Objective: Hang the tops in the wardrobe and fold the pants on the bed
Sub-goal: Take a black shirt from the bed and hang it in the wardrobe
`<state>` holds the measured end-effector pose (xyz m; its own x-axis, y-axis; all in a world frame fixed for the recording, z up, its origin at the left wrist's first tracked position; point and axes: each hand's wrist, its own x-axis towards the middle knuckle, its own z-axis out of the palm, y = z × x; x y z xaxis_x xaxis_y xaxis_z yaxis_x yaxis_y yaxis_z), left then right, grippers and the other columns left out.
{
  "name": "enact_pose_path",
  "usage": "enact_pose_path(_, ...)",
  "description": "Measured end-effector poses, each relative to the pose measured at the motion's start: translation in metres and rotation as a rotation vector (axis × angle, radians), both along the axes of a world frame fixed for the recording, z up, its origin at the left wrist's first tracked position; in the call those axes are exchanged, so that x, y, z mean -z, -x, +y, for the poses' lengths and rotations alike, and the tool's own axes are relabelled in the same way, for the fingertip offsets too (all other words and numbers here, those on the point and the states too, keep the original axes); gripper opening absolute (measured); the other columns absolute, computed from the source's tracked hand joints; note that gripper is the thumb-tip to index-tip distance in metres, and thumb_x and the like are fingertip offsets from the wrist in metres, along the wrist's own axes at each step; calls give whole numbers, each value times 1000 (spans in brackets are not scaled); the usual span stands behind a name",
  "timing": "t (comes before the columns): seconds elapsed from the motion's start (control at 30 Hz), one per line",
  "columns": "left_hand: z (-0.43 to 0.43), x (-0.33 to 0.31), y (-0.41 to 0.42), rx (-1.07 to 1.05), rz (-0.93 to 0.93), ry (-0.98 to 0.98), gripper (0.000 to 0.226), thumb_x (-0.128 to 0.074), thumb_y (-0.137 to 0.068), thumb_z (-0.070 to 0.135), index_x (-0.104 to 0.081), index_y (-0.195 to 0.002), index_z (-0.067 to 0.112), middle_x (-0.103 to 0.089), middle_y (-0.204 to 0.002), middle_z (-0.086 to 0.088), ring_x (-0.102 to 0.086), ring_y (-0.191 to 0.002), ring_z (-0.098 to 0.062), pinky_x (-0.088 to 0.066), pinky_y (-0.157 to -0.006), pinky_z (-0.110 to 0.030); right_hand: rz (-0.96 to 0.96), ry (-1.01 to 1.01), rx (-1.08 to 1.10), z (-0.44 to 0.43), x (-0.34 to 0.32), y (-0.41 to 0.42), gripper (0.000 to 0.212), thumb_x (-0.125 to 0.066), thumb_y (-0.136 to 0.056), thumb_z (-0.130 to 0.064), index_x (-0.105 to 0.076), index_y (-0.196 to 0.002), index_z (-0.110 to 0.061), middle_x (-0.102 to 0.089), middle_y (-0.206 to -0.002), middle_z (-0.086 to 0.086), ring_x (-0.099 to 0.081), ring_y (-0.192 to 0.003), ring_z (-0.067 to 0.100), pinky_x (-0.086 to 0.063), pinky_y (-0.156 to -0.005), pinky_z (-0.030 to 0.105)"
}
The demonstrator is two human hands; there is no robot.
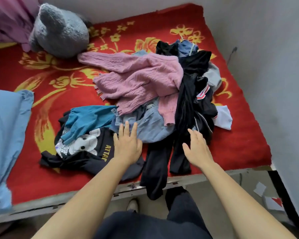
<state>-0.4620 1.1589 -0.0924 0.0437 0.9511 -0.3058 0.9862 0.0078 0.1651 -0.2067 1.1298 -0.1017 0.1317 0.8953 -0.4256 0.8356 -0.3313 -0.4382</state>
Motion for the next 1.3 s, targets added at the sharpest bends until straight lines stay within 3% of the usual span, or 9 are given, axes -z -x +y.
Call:
enact_pose_path(0.3,-37,39,59,-415,142,253,81,-44,-95,44,11,-155,34,22,-161,-15,14,-149,-34,-10,-118,-56,77,96,-399,108,44,65,65,-52,-99,-23,-22,-156,-11,-25,-158,14,-31,-143,34,-34,-112,46)
enact_pose_path(0.53,-64,129,120,-873,-122,532,94,-54,-93,50,18,-152,39,26,-159,-18,14,-148,-37,-9,-117,-56,180,213,-324,99,116,133,67,-57,-96,-27,-25,-154,-17,-35,-152,13,-40,-137,32,-37,-110,43)
enact_pose_path(0.7,-51,215,156,-1411,-423,502,113,-69,-85,46,20,-153,30,9,-162,-19,-9,-148,-42,-14,-119,-52,203,492,-83,68,206,175,66,-63,-94,-31,-35,-151,-13,-46,-147,18,-48,-133,32,-37,-112,39)
enact_pose_path(0.83,-38,267,180,-1738,-582,373,107,-68,-88,34,14,-154,14,-37,-152,-12,-41,-134,-34,-34,-108,-43,147,582,30,43,263,206,81,-64,-92,-44,-26,-155,-8,-36,-154,19,-40,-139,35,-34,-111,37)
enact_pose_path(0.9,-39,277,188,-1764,-553,329,69,-58,-92,23,-20,-147,6,-49,-141,-11,-51,-115,-32,-41,-90,-34,85,576,75,32,275,221,89,-67,-88,-50,-25,-153,-6,-35,-153,18,-39,-138,37,-35,-110,41)
enact_pose_path(0.97,-45,273,198,-1767,-585,285,48,-48,-91,20,-38,-135,5,-53,-133,-10,-51,-102,-28,-42,-85,-33,105,615,121,27,277,236,71,-66,-90,-41,-38,-144,-6,-49,-143,12,-48,-131,34,-40,-104,39)
enact_pose_path(1.07,-63,250,217,-1775,-705,301,50,-45,-86,18,-43,-135,7,-55,-133,-10,-57,-110,-32,-48,-99,-46,420,587,372,37,256,264,30,-55,-92,-19,-60,-118,-6,-66,-122,9,-59,-118,30,-46,-100,39)
enact_pose_path(1.17,-68,217,232,-1756,-724,325,50,-46,-86,19,-44,-135,7,-55,-132,-11,-58,-110,-34,-49,-98,-51,619,484,549,65,211,287,43,-49,-82,-22,-62,-121,-8,-65,-124,9,-60,-116,29,-47,-105,46)
enact_pose_path(1.3,-51,161,235,-1699,-743,289,49,-53,-89,15,-38,-134,1,-54,-131,-13,-56,-103,-28,-48,-95,-41,823,403,525,109,109,290,17,-53,-58,-24,-61,-70,-16,-60,-75,3,-57,-71,15,-44,-67,33)
